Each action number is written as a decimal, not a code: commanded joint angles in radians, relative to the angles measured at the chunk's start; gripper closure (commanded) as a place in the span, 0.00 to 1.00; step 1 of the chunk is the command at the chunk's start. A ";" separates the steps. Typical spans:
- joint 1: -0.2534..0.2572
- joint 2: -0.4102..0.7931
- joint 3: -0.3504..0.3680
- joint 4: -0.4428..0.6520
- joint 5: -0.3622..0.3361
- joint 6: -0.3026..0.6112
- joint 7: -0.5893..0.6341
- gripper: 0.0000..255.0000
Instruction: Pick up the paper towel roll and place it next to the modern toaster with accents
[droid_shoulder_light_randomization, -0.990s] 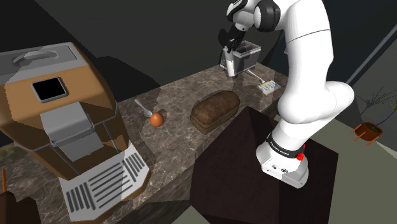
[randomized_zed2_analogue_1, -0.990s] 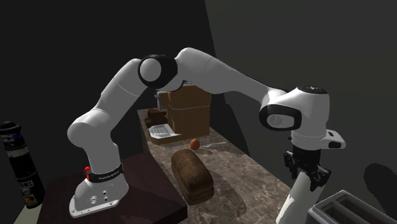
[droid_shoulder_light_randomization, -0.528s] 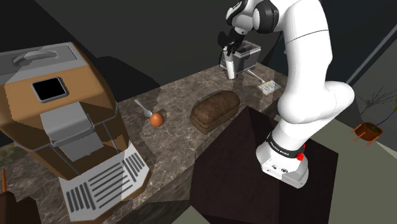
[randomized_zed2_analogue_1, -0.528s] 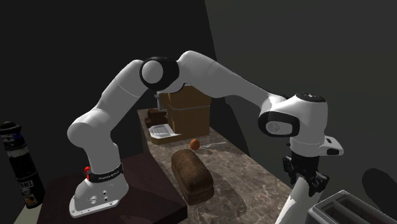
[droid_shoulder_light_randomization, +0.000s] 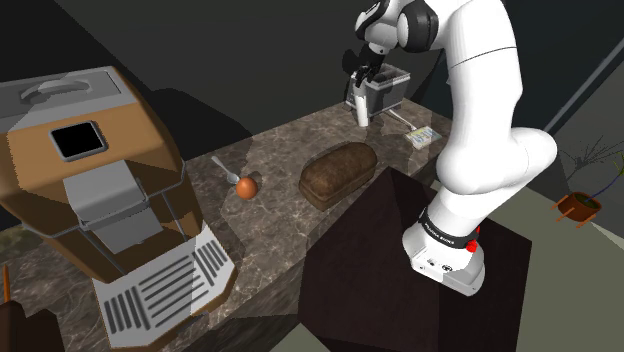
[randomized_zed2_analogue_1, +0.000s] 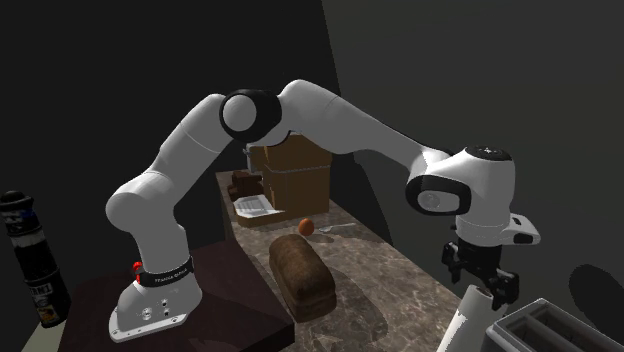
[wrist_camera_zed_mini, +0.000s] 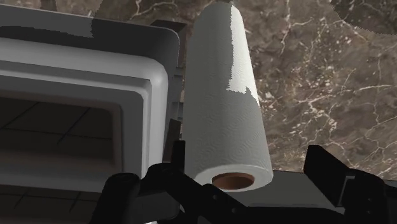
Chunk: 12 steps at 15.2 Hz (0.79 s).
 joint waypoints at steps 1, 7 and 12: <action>0.000 0.000 0.000 0.000 0.000 0.000 0.000 0.00; 0.011 -0.082 -0.026 -0.012 -0.030 -0.068 0.013 0.00; 0.011 -0.082 -0.026 -0.012 -0.030 -0.068 0.013 0.00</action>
